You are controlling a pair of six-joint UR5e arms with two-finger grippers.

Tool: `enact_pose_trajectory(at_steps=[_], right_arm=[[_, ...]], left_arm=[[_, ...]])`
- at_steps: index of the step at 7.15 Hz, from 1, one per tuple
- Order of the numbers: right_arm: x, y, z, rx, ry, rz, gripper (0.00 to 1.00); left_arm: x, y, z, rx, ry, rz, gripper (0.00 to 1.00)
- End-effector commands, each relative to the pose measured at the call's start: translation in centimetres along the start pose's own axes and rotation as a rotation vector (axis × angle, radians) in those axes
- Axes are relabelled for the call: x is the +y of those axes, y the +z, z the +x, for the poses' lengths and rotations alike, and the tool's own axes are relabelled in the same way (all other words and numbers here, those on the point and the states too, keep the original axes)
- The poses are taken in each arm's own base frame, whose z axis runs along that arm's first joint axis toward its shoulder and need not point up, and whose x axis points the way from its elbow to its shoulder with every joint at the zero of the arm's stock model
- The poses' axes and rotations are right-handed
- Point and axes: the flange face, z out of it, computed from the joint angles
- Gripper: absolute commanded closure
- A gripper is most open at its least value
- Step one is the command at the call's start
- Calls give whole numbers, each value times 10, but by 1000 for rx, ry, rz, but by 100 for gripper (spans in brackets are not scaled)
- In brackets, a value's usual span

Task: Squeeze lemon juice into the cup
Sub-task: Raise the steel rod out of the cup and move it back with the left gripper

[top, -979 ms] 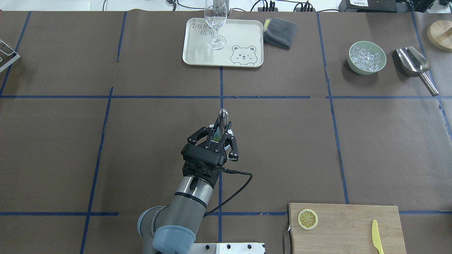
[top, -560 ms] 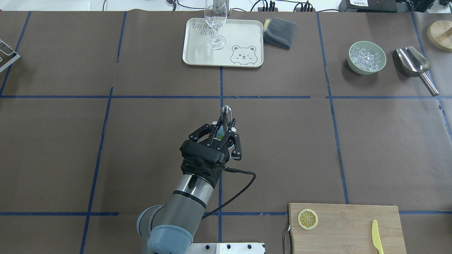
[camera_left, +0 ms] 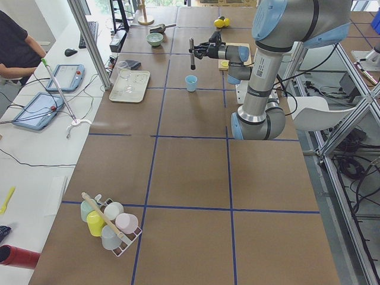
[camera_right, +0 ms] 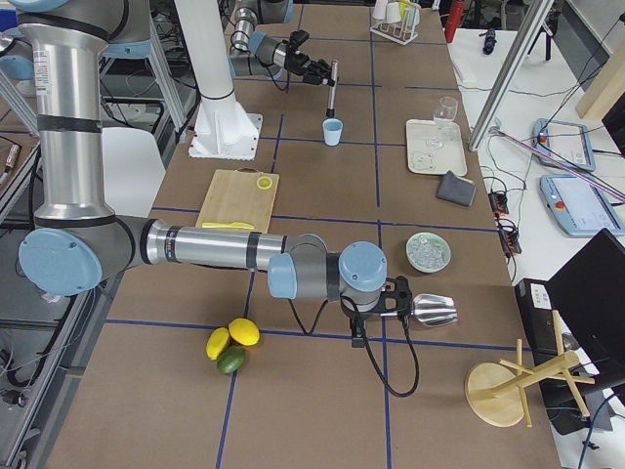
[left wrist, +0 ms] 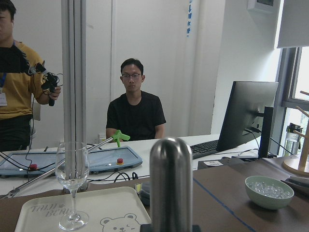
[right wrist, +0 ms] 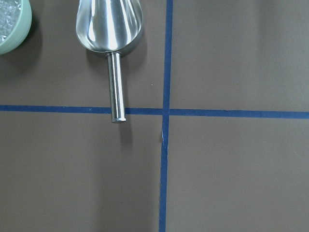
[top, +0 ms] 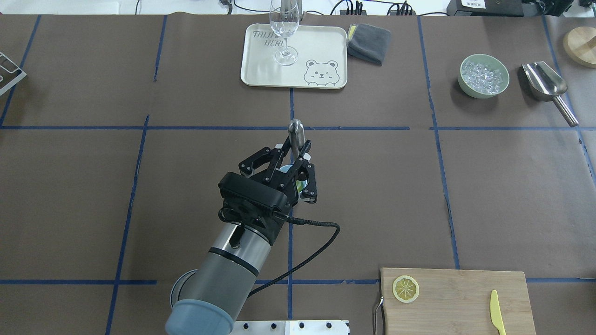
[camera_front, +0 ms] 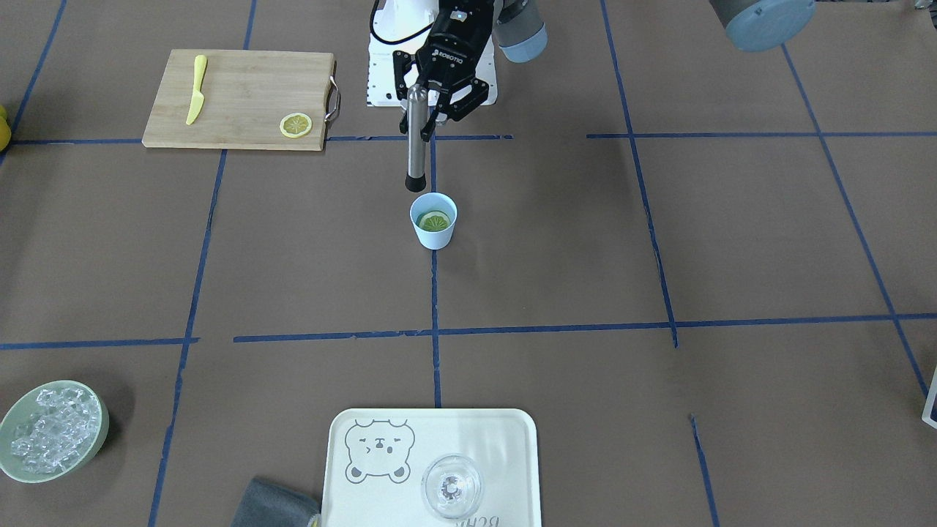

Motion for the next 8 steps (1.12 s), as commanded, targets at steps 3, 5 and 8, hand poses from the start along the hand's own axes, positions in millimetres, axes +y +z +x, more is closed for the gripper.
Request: enact_pose_trajectory(at_steps=[3, 5, 8], right_arm=[[0, 0, 1, 6, 0, 0, 0], [0, 0, 1, 6, 0, 0, 0], [0, 0, 1, 6, -3, 1, 0]], left_arm=[[-51, 7, -56, 133, 78, 37, 100], [-49, 11, -112, 193, 155, -12, 100], [-38, -14, -194, 302, 248, -158, 100]])
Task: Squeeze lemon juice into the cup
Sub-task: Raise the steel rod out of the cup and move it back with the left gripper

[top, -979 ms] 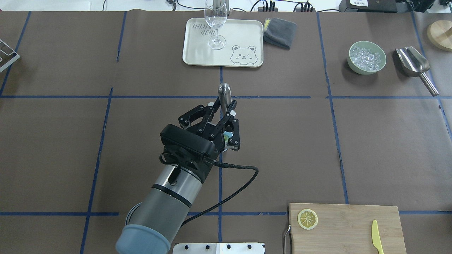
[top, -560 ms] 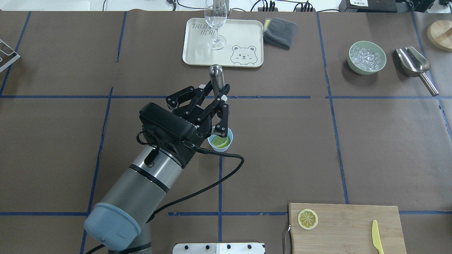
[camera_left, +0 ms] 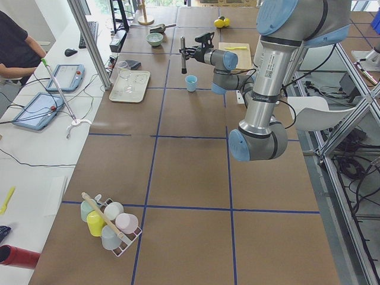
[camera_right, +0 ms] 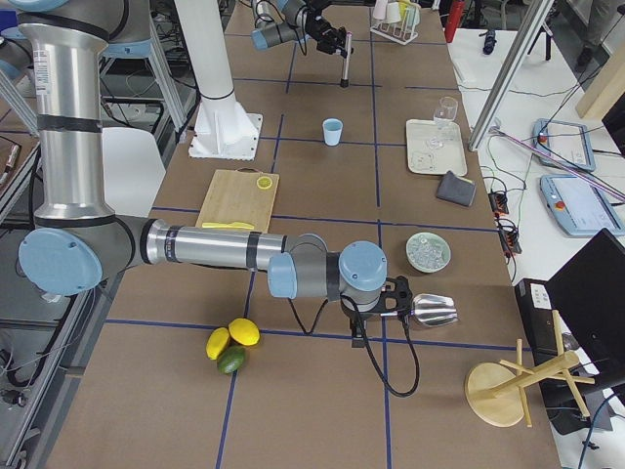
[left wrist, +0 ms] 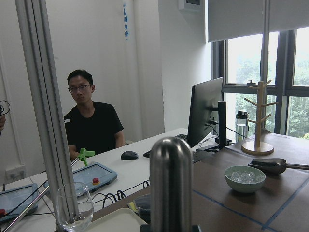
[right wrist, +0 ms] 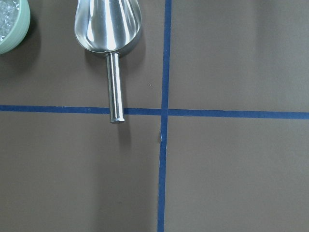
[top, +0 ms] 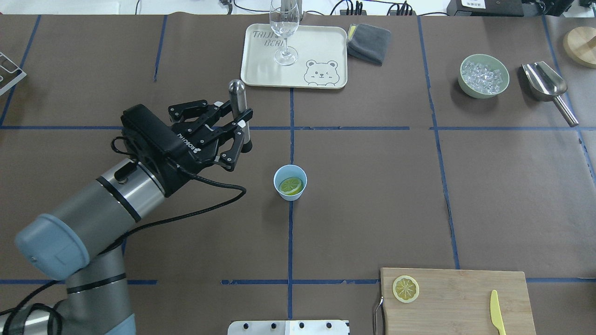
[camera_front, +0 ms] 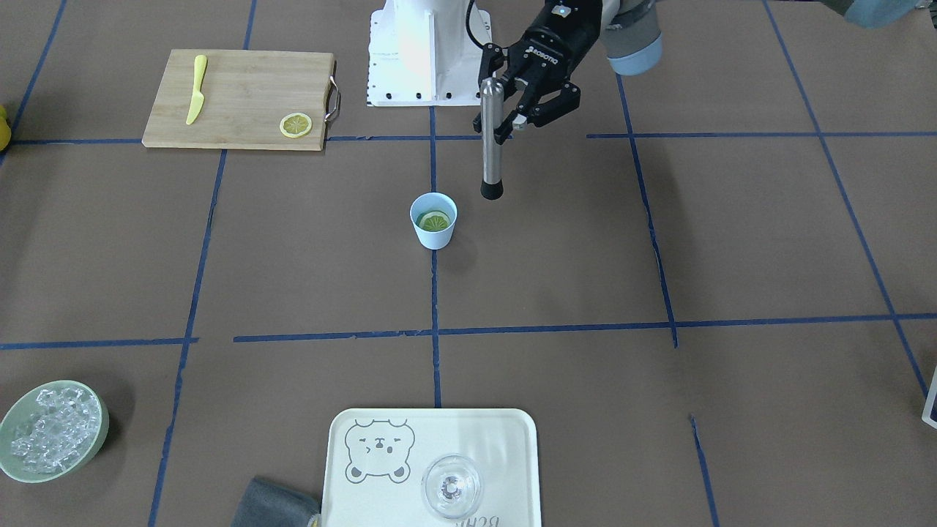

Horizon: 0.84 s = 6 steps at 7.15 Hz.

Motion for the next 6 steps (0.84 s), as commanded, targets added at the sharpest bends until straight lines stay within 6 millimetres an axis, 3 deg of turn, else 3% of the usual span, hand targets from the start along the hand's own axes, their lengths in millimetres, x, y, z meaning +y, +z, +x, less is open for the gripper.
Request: enact_pose_trajectory(at_steps=[1, 2, 4, 5, 6], right_arm=[[0, 0, 0, 0, -2, 0, 0], [0, 0, 0, 0, -2, 0, 0], [-1, 0, -1, 0, -5, 2, 0], [-3, -2, -2, 0, -10, 6, 0], [-5, -5, -6, 0, -17, 12, 0]], left_arm=[[14, -25, -61, 71, 68, -134, 100], [8, -46, -99, 110, 98, -235, 100], [-20, -66, -192, 124, 71, -520, 100], [-11, -88, -220, 92, 35, -585, 100], [3, -100, -229, 62, -9, -625, 100]])
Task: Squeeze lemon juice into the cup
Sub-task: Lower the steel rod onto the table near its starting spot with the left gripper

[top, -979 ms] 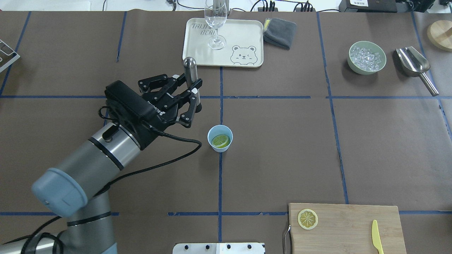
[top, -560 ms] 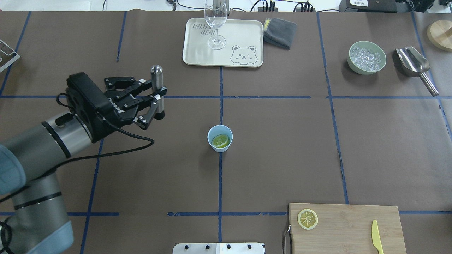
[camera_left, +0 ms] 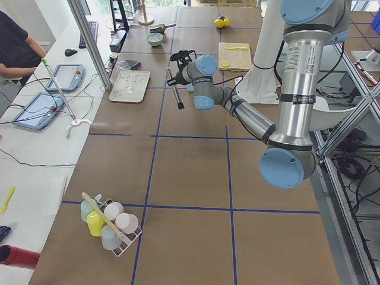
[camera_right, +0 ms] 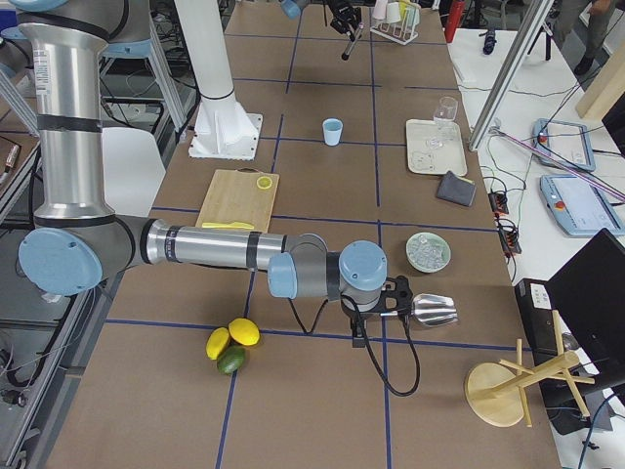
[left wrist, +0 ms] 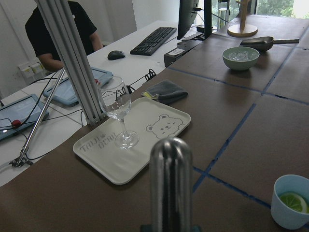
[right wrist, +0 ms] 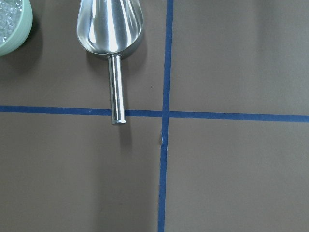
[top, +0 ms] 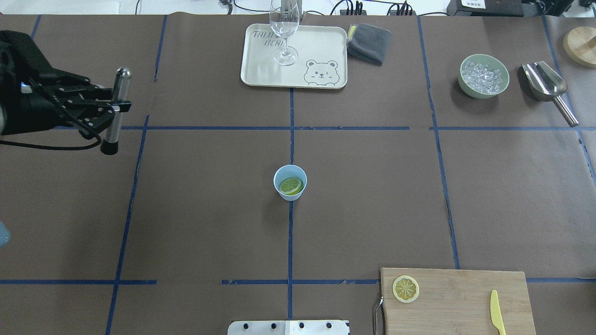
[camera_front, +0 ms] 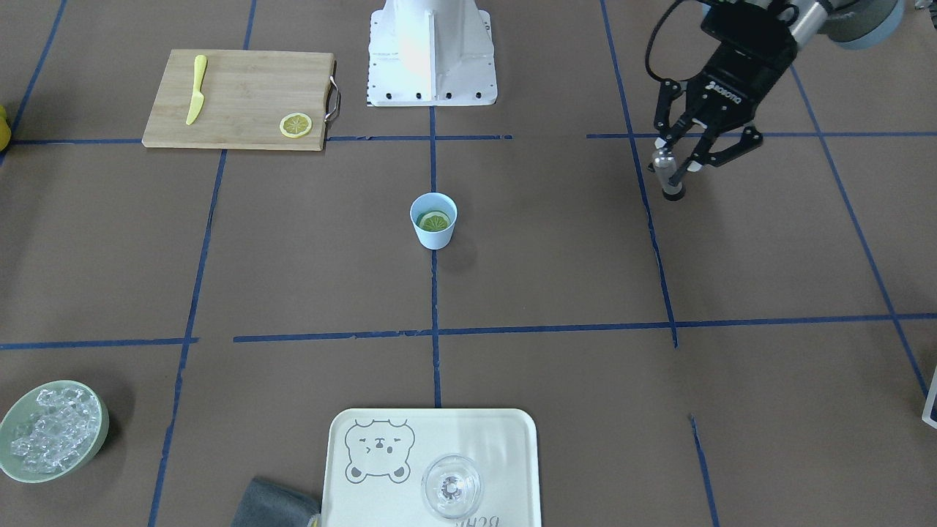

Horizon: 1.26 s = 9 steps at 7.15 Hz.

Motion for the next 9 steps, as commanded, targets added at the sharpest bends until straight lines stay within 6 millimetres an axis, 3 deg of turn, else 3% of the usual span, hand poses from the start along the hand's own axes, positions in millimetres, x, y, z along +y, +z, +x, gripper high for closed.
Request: enact_pose_trajectory(at_steps=[1, 3, 6, 9], right_arm=[[-4, -6, -7, 1, -15, 14, 0], [-5, -11, -13, 3, -25, 24, 0], [-5, -15, -17, 2, -36, 32, 0], [-5, -15, -17, 2, -36, 32, 0]], left_arm=[[50, -15, -31, -50, -125, -148, 100], [64, -11, -39, -92, -179, -249, 100], [70, -5, -34, 0, -225, -336, 100], [59, 14, -47, -35, -370, -548, 100]])
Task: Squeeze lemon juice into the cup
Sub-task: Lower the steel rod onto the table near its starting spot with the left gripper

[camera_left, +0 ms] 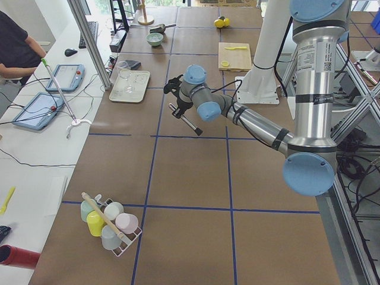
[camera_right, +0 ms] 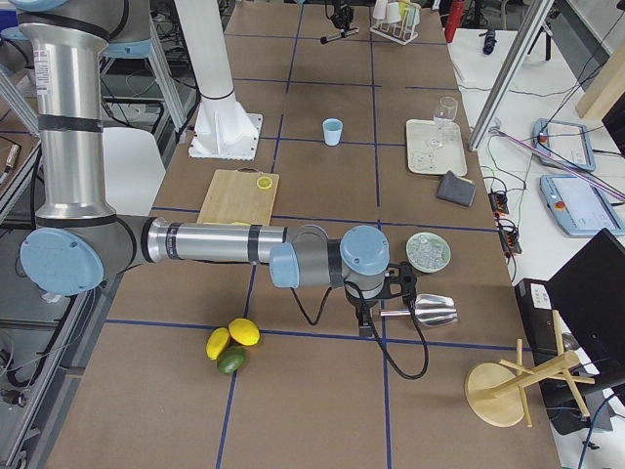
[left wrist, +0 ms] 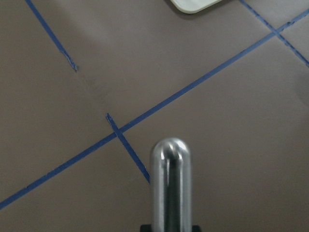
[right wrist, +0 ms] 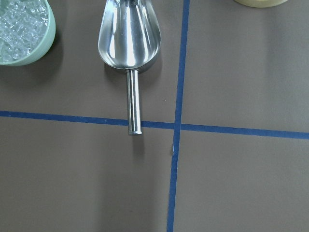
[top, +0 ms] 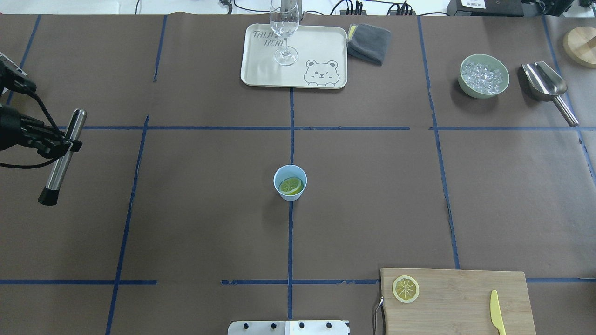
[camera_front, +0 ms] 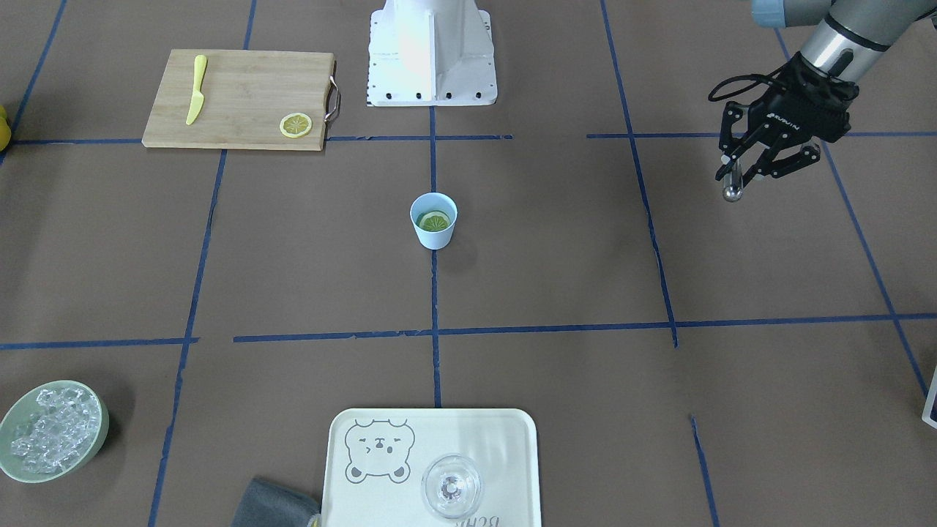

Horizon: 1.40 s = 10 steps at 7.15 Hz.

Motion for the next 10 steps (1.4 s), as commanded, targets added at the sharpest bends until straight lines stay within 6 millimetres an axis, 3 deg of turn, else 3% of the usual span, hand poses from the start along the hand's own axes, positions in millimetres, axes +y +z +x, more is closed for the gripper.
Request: enact_pose_trajectory(at_steps=[1, 3, 6, 8, 10], right_arm=[[1, 0, 0, 0, 1, -1, 0], [2, -1, -1, 0, 0, 1, 0], [1, -4, -4, 0, -7, 7, 0], [1, -4, -4, 0, -7, 7, 0], [1, -4, -4, 0, -7, 7, 0]], left_arm=[[-13, 15, -9, -53, -137, -142, 100], [-1, 52, -35, -83, -356, -228, 100], [12, 105, -68, -68, -466, -349, 100], [10, 120, -75, -90, -584, -360, 100], [-15, 147, -72, -102, -614, -370, 100]])
